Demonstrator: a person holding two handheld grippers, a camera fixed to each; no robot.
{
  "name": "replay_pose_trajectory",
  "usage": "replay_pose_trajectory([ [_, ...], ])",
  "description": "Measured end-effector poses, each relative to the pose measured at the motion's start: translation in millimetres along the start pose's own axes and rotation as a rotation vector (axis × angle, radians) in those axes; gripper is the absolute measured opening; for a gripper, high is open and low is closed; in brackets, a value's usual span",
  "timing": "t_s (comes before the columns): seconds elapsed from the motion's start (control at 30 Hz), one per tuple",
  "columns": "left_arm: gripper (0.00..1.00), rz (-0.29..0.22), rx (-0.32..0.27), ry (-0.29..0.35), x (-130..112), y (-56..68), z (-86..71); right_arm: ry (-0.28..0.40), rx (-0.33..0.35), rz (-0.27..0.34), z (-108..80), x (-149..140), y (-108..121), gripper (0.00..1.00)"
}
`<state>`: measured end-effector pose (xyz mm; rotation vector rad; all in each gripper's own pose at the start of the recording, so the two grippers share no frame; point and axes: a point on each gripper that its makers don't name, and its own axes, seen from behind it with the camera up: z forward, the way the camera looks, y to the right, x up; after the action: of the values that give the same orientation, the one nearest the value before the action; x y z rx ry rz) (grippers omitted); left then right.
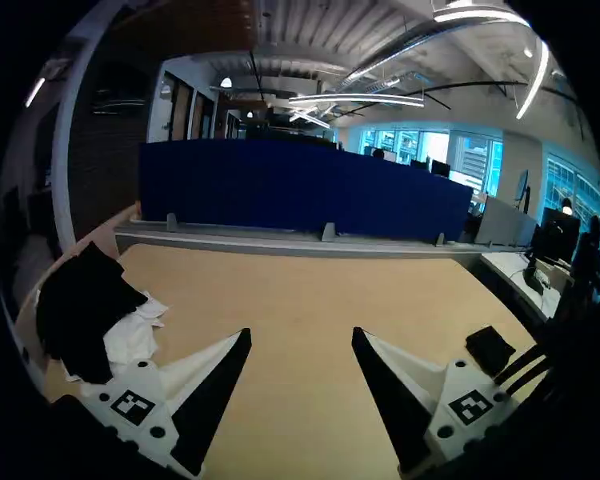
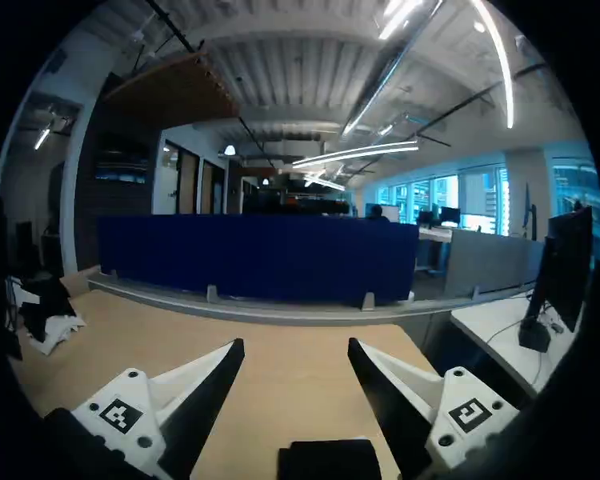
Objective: Fold towel
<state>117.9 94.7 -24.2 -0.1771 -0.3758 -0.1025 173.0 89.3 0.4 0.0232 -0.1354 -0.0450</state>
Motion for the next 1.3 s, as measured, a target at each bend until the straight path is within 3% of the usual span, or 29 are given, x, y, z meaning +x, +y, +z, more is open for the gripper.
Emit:
replay_pose_trajectory([
  [0.37, 0.93, 0.011, 0.060, 0.141, 40, -23.1, -4.7, 0.054, -0.005, 0.000, 7.5, 27, -43, 1.00],
  [0.57, 0.93, 0.041, 0.078, 0.181, 49, -27.3, -4.9, 0.070, -0.009, 0.014, 9.8, 33, -66, 1.00],
  [0.77, 0.93, 0.075, 0.109, 0.215, 53, -33.4, -5.9, 0.072, -0.001, 0.038, 10.3, 35, -87, 1.00],
  [0.97, 0.93, 0.064, 0.133, 0.242, 53, -47.8, -9.2, 0.072, -0.018, 0.027, 11.9, 35, -94, 1.00],
  [1.3, 0.93, 0.092, 0.166, 0.235, 30, -62.4, -3.0, 0.088, -0.041, 0.006, 11.5, 36, -100, 1.00],
])
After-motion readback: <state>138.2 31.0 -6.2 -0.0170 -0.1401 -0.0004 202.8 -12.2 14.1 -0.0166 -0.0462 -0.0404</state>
